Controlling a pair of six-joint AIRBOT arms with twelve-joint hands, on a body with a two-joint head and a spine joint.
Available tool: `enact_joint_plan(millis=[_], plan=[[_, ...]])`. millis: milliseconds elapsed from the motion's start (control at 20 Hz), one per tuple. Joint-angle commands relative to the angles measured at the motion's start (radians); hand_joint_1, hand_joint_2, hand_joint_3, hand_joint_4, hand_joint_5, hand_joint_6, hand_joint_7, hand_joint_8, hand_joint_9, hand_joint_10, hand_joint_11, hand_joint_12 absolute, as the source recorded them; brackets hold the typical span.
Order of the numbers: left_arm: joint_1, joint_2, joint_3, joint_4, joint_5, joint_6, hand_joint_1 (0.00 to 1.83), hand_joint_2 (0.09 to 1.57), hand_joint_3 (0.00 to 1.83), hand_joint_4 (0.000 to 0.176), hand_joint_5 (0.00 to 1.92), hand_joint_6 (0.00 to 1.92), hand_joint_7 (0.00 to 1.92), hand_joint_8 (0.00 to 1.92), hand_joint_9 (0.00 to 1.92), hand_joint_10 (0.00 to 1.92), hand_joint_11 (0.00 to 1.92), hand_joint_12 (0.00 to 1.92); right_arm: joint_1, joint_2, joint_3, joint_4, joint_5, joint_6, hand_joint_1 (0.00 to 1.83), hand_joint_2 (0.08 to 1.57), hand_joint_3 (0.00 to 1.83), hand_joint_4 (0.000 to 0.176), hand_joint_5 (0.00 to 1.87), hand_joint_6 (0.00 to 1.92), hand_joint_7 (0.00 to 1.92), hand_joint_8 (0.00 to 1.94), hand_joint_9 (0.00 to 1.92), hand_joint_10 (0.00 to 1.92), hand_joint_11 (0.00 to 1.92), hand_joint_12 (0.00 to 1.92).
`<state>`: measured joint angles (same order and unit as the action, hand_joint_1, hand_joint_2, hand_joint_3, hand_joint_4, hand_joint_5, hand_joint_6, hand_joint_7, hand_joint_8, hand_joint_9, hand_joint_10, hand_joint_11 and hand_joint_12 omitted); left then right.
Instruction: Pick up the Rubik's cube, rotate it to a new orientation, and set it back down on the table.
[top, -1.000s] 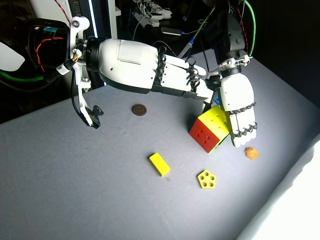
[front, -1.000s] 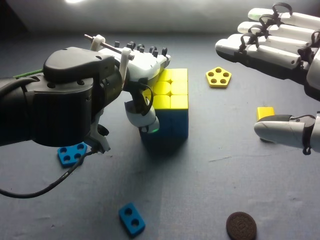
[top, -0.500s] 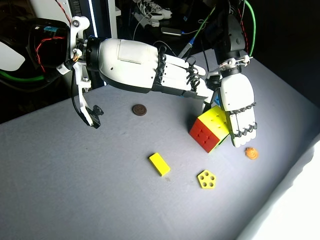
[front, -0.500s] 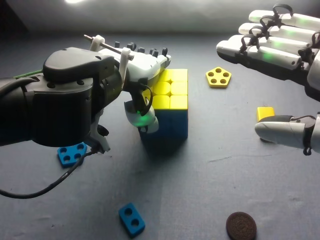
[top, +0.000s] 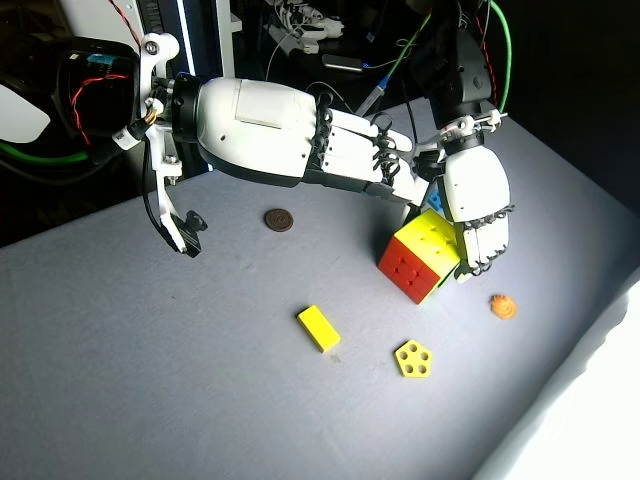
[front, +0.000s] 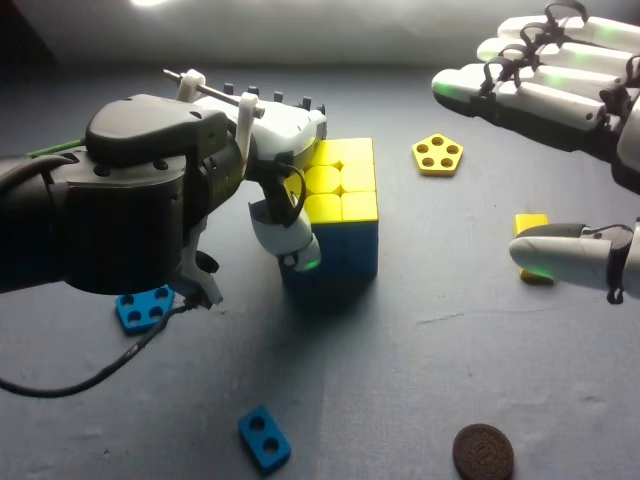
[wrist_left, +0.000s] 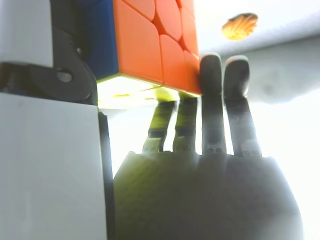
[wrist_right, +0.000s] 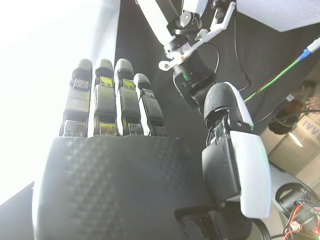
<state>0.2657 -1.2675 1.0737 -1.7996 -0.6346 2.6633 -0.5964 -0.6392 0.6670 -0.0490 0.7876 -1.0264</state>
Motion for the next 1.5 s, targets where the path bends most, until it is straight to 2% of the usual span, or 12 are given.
enact_joint_plan(millis=[0,250,350,550,900,1050,1100,1150,1250,1300,1400,1450], plan=[[-0.003,0.003,-0.007,0.020,0.008,0.014,0.98,1.43,0.02,0.022,0.49,1.79,0.40,1.89,0.30,1.92,0.28,1.92,0.006,0.005,-0.002,0.028,0.133,-0.011,0.18,1.28,0.00,0.000,0.05,0.01,0.17,0.00,0.14,0.01,0.00,0.21],[-0.046,0.021,-0.038,-0.015,0.009,0.021,0.95,1.46,0.02,0.026,0.44,1.86,0.37,1.92,0.29,1.92,0.30,1.92,0.010,0.013,0.000,0.088,0.145,-0.065,0.17,1.27,0.00,0.000,0.04,0.00,0.16,0.00,0.13,0.00,0.00,0.21],[-0.078,0.032,-0.052,-0.080,0.005,0.091,0.99,1.43,0.00,0.025,0.48,1.77,0.44,1.86,0.34,1.92,0.34,1.92,0.024,0.012,0.010,0.088,0.143,-0.071,0.14,1.28,0.00,0.000,0.03,0.00,0.15,0.00,0.13,0.00,0.00,0.21],[-0.136,0.068,-0.101,-0.160,0.004,0.166,0.96,1.45,0.01,0.021,0.46,1.82,0.38,1.91,0.30,1.92,0.33,1.92,0.110,0.010,0.050,0.088,0.005,-0.036,0.15,1.28,0.00,0.000,0.05,0.01,0.16,0.01,0.13,0.01,0.00,0.26],[-0.230,0.121,-0.150,-0.285,0.006,0.285,0.98,1.45,0.00,0.017,0.47,1.78,0.39,1.92,0.28,1.92,0.30,1.92,0.122,0.007,0.084,-0.137,0.001,0.113,0.16,1.27,0.00,0.000,0.03,0.00,0.17,0.00,0.15,0.01,0.00,0.25],[-0.259,0.123,-0.153,-0.289,0.005,0.287,0.96,1.46,0.00,0.031,0.43,1.85,0.40,1.89,0.29,1.92,0.32,1.92,0.124,0.007,0.083,-0.190,-0.039,0.169,0.14,1.26,0.00,0.000,0.08,0.02,0.27,0.02,0.27,0.05,0.00,0.61],[-0.267,0.123,-0.156,-0.293,0.005,0.287,0.96,1.46,0.00,0.030,0.44,1.84,0.41,1.89,0.30,1.92,0.34,1.92,0.126,0.006,0.082,-0.191,-0.048,0.172,0.10,1.26,0.00,0.000,0.10,0.02,0.40,0.06,0.40,0.13,0.00,0.96],[-0.274,0.124,-0.158,-0.294,0.004,0.288,0.96,1.46,0.00,0.032,0.43,1.85,0.41,1.89,0.30,1.92,0.33,1.92,0.126,0.005,0.081,-0.191,-0.051,0.172,0.15,1.24,0.00,0.000,0.15,0.02,0.56,0.22,0.40,0.71,0.00,1.36],[-0.283,0.131,-0.165,-0.294,0.003,0.288,0.95,1.46,0.00,0.029,0.43,1.84,0.39,1.91,0.29,1.92,0.33,1.92,0.128,0.003,0.080,-0.190,-0.075,0.172,0.19,1.24,0.00,0.000,0.16,0.01,0.52,0.82,0.38,1.36,0.02,1.75],[-0.287,0.133,-0.168,-0.296,-0.001,0.288,0.95,1.41,0.00,0.000,0.48,1.76,0.23,1.92,0.29,1.92,0.33,1.92,0.129,0.002,0.081,-0.190,-0.080,0.172,0.21,1.24,0.00,0.000,0.15,0.00,0.43,1.07,0.35,1.56,0.03,1.88],[-0.293,0.139,-0.172,-0.301,-0.005,0.288,0.96,1.45,0.00,0.000,0.46,1.81,0.34,1.92,0.28,1.92,0.32,1.92,0.132,0.001,0.081,-0.189,-0.083,0.172,0.26,1.22,0.00,0.000,0.14,0.00,0.38,1.21,0.34,1.69,0.13,1.92],[-0.297,0.140,-0.174,-0.303,-0.011,0.288,0.96,1.46,0.00,0.016,0.45,1.81,0.38,1.92,0.28,1.92,0.32,1.92,0.134,-0.001,0.081,-0.189,-0.086,0.172,0.26,1.22,0.00,0.000,0.12,0.00,0.37,1.21,0.34,1.70,0.16,1.92]])
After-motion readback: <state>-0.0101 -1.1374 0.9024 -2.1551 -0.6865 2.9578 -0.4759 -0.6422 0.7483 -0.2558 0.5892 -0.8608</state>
